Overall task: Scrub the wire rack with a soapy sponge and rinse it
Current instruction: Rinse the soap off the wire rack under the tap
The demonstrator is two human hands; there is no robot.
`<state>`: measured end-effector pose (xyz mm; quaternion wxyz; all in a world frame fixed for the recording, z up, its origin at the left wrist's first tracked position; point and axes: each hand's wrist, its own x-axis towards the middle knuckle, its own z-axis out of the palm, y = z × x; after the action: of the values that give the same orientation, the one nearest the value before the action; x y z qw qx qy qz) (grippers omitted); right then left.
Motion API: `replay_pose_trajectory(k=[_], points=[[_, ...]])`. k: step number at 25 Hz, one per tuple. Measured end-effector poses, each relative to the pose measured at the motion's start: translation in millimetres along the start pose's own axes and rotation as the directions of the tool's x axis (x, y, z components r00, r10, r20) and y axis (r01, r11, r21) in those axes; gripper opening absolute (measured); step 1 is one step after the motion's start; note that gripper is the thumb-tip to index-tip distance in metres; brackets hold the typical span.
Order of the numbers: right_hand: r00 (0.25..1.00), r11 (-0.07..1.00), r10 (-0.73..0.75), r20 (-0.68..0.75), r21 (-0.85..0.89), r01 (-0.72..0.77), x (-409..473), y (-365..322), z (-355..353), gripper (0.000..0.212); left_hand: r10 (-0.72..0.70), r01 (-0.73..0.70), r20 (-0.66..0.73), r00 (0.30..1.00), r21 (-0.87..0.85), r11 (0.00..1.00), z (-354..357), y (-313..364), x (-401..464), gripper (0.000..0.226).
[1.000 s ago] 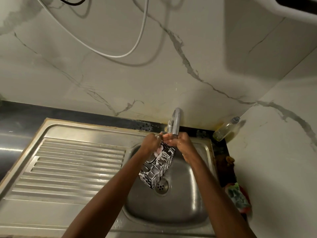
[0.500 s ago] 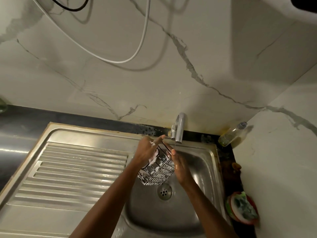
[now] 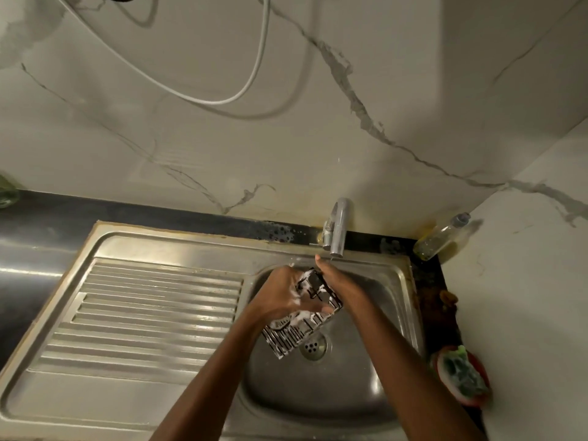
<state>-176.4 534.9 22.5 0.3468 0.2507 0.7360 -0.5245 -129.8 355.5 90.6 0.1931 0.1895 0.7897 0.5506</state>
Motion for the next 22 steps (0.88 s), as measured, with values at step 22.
replay_pose_trajectory(k=[22], points=[[0.988,0.992,-0.118,0.101,0.062,0.112,-64,-25,-7,0.024,-0.128,0.151,-0.145,0.981,0.160,0.976,13,15,18,0.027]])
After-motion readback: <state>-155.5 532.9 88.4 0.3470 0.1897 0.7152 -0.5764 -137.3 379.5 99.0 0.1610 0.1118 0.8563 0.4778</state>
